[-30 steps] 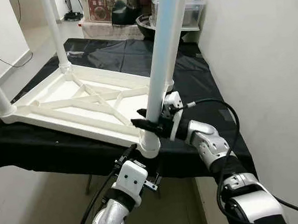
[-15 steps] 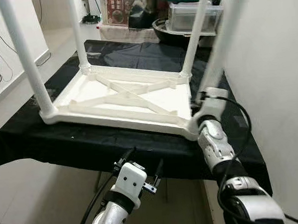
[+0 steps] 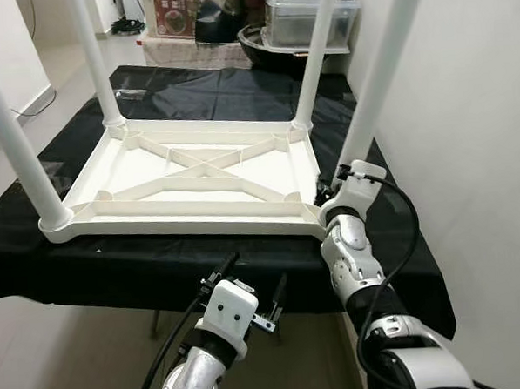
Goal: Building children table
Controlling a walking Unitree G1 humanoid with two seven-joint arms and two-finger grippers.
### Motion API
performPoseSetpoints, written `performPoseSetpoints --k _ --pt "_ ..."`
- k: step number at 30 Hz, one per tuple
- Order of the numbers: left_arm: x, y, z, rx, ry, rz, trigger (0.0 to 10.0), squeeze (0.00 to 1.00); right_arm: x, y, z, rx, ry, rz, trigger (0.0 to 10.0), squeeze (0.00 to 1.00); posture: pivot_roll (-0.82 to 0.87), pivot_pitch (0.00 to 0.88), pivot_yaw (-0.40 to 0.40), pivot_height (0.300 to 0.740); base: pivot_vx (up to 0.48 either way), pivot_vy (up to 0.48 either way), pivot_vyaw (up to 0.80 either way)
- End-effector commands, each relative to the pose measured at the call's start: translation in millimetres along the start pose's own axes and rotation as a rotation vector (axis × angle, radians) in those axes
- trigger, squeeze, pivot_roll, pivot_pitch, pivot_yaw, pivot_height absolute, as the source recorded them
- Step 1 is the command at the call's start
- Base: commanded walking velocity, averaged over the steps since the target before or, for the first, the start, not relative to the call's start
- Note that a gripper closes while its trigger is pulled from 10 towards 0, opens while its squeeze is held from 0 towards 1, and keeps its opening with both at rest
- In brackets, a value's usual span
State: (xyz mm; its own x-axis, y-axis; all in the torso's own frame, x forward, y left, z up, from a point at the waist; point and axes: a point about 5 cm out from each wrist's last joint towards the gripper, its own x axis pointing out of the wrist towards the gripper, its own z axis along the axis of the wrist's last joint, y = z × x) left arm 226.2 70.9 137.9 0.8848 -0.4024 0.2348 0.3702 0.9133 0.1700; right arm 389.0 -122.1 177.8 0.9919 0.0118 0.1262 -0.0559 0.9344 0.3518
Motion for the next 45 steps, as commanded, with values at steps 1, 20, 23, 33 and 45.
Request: performPoseSetpoints --k 1,20,23,33,45 --pt "-1.6 -3.1 -6 -0.002 0.026 -0.008 10.0 0.0 0.2 27.7 0 0.053 0.042 0.278 10.0 0.0 0.1 0.092 -0.088 0.74 0.0 0.0 0.0" --pt "-1.6 -4.0 -6 -0.002 0.025 -0.009 10.0 0.0 -38.2 39.3 6 -0.01 0.305 1.211 10.0 0.0 0.11 0.079 -0.091 0.74 0.0 0.0 0.0" --pt "-1.7 -3.8 -6 -0.002 0.024 -0.008 10.0 0.0 -42.6 42.8 3 -0.013 0.335 1.276 10.0 0.0 0.11 0.083 -0.092 0.74 0.0 0.0 0.0" --pt "-1.6 -1.5 -5 -0.003 0.024 -0.004 10.0 0.0 -5.7 31.4 5 -0.132 0.189 0.742 0.0 0.0 0.11 0.102 -0.092 0.74 0.0 0.0 0.0" --pt "-1.2 -1.4 -6 -0.002 0.027 -0.004 10.0 0.0 3.2 -36.9 9 -0.155 0.077 -0.118 0.0 0.0 0.11 0.105 -0.086 0.74 0.0 0.0 0.0"
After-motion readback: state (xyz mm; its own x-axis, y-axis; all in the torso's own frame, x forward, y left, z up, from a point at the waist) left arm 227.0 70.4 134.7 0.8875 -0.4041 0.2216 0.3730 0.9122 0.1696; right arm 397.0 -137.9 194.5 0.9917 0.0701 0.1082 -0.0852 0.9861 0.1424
